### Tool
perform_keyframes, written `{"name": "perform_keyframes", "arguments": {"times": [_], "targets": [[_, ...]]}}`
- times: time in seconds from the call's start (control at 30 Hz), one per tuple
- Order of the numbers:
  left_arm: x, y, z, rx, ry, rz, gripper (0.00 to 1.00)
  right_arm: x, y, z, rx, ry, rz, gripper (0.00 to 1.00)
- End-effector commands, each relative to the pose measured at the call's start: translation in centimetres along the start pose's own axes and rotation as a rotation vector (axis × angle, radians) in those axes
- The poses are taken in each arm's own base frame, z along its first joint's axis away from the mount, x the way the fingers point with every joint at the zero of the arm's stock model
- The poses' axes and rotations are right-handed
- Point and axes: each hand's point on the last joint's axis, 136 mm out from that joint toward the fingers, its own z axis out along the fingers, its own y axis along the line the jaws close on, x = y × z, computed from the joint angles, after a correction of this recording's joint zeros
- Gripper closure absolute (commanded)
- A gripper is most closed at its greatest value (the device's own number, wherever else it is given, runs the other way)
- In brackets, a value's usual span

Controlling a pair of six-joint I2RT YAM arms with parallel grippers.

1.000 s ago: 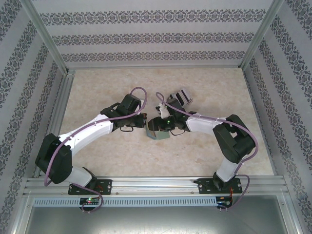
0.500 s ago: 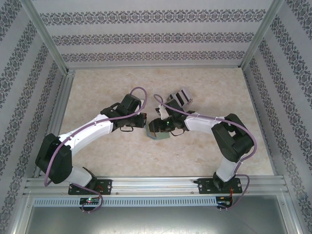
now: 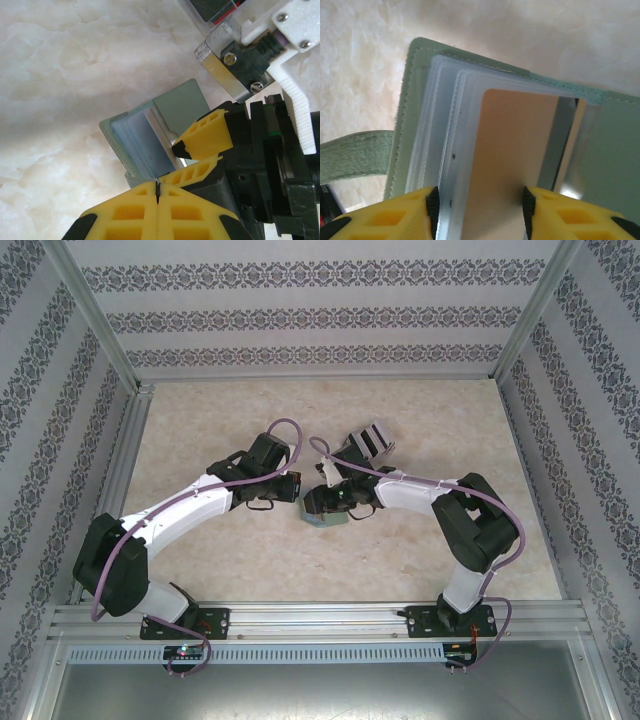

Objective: Put the credit cards into the card holder
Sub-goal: Flip over the card slot in the card holder.

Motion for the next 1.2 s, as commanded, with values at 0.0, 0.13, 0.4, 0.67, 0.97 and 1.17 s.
{"name": "perform_keyframes", "arguments": {"times": [0.0, 0.13, 0.4, 0.67, 0.97, 1.17], "targets": [[-1.0, 0.2, -0.3, -0.007, -0.029, -0.012, 1.0, -0.2, -1.2, -0.1, 0.049, -0.006, -0.003, 0.51], [-1.1, 0.2, -0.3, -0.007, -0.031, -0.012, 1.0, -0.3, -1.3, -0.7, 0.044, -0.016, -0.001, 0.51], [-0.9, 0.6, -0.1, -0.021, -0.027, -0.015, 1.0, -0.7, -1.0, -1.4, -0.007, -0.03, 0.016, 0.49], [-0.7, 1.0, -0.2, -0.038, -0.028, -0.019, 1.0, -1.1, -0.8, -1.8, -0.007, -0.038, 0.013, 0.47], [-0.4, 1.3, -0.4, -0.045, -0.037, -0.024, 1.0, -1.3, -2.9, -3.6, 0.205, -0.039, -0.062, 0.44], [-0.4, 1.4, -0.3, -0.043, -0.037, -0.025, 1.0, -1.4, -3.0, -3.6, 0.275, -0.025, -0.111, 0.44]]}}
